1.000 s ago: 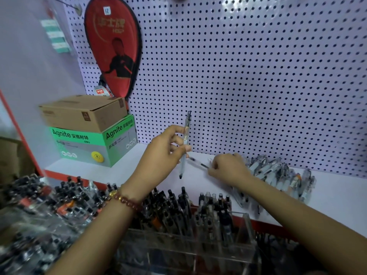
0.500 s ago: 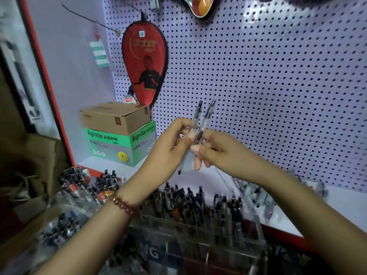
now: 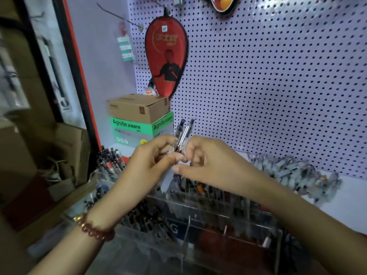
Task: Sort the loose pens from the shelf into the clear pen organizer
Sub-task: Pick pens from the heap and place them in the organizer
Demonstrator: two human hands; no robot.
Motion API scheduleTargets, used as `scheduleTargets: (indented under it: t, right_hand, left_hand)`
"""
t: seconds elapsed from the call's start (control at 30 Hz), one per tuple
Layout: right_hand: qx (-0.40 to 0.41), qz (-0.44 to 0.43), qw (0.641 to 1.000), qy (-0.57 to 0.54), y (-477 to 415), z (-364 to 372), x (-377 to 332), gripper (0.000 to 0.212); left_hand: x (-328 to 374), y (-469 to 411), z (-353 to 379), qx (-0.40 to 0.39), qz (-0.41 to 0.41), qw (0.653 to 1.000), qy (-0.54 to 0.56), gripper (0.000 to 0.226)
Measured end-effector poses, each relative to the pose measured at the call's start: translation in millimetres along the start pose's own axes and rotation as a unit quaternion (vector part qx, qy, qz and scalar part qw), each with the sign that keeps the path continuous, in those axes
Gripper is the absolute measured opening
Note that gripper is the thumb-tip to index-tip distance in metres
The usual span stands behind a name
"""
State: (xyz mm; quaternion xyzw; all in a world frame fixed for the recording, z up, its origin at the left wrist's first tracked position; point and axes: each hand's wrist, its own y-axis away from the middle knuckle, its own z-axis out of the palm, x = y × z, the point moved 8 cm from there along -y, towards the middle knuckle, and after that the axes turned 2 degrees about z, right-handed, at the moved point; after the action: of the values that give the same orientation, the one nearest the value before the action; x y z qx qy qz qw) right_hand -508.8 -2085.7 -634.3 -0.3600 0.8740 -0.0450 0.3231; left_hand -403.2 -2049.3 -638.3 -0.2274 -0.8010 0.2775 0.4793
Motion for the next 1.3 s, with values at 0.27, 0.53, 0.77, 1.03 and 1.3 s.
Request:
scheduleTargets:
  t: [0.27,0.53,0.77,1.03,1.3]
  right_hand:
    - [0.003,-0.078,0.968,-0.238,10,37,-26,0.018]
    - [0.085,-0.075,0.992,-0.056,13,50,-11,0.016]
    - [0.002,-0.037,0.989,0.143,20,88,10,0.041]
    - [-0.021,-0.036,0.987,0.156,28,118,33,0.04]
    - [-0.09,0.006,0.986,0.141,35,144,50,0.039]
  left_hand:
    - [-26,41,-6,-0.053,-0.099,0.986,0.125,0.03]
    - [-64,71,-33,-0.024,-0.131,0.991,0.013,0.033]
    - [-88,99,-29,-0.111,-0.121,0.943,-0.291,0.02]
    - [-102,106,4,-0.187,-0.133,0.884,-0.407,0.031]
    - [-99,107,27,-0.191,-0.117,0.861,-0.456,0.031]
